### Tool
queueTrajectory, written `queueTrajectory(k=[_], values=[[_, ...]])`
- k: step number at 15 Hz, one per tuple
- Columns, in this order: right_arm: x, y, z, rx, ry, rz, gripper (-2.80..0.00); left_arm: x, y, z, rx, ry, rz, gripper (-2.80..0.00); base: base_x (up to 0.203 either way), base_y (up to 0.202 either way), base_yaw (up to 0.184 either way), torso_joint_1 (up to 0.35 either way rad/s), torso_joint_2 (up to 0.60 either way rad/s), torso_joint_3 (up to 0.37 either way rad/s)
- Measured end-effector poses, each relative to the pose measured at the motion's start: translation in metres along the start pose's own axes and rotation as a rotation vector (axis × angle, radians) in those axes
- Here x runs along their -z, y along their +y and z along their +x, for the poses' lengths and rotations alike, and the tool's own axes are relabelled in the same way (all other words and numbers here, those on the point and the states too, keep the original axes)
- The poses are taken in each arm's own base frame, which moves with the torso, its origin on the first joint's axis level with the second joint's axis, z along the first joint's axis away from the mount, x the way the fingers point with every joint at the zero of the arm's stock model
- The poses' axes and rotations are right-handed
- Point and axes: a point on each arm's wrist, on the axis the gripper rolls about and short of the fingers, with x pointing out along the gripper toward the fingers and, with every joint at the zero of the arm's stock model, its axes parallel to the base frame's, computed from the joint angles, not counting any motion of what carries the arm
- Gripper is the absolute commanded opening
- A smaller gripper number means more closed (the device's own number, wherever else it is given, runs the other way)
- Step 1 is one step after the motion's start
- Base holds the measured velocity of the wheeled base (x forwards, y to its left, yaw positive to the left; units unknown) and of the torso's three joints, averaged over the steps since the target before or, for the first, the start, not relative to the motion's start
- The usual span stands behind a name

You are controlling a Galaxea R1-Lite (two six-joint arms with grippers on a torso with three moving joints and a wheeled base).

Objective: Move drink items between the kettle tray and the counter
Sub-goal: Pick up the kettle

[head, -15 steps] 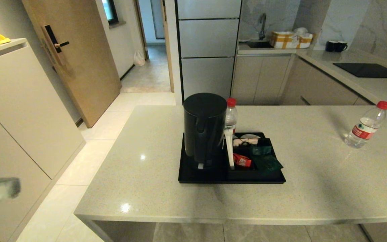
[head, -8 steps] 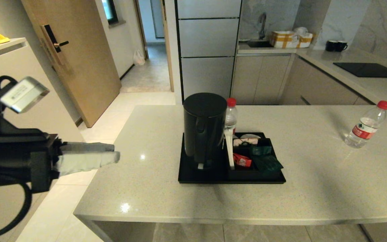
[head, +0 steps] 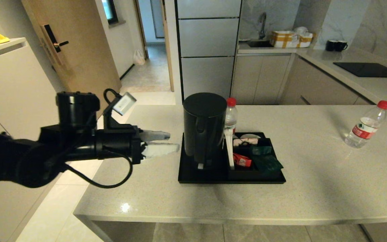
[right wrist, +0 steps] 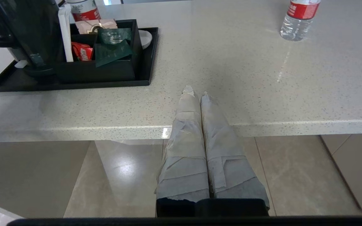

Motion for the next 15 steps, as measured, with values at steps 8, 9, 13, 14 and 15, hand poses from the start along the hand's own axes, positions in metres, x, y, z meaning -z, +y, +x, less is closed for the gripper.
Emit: queueTrajectory(k=[8, 9, 13, 14, 15], values=[[0.000, 0.000, 0.000, 0.000, 0.000, 0.000, -2.80, 0.029, 0.046, 0.062, 0.151, -0.053, 0.101, 0.00, 0.000, 0.000, 0.000, 0.000, 0.00, 0.000], [0.000, 0.000, 0.000, 0.000, 0.000, 0.000, -2.80, 0.031, 0.050, 0.065, 0.150, -0.055, 0.104, 0.00, 0.000, 0.000, 0.000, 0.000, 0.00, 0.000], [0.000, 0.000, 0.000, 0.000, 0.000, 0.000, -2.80, 0.033, 0.060, 0.073, 0.157, -0.057, 0.106, 0.00, 0.000, 0.000, 0.000, 0.000, 0.00, 0.000], [0.000, 0.000, 0.000, 0.000, 0.000, 0.000, -2.80, 0.033, 0.062, 0.074, 0.162, -0.058, 0.107, 0.00, 0.000, 0.000, 0.000, 0.000, 0.00, 0.000], [0.000, 0.000, 0.000, 0.000, 0.000, 0.000, -2.80, 0.030, 0.063, 0.076, 0.174, -0.064, 0.117, 0.00, 0.000, 0.000, 0.000, 0.000, 0.00, 0.000]])
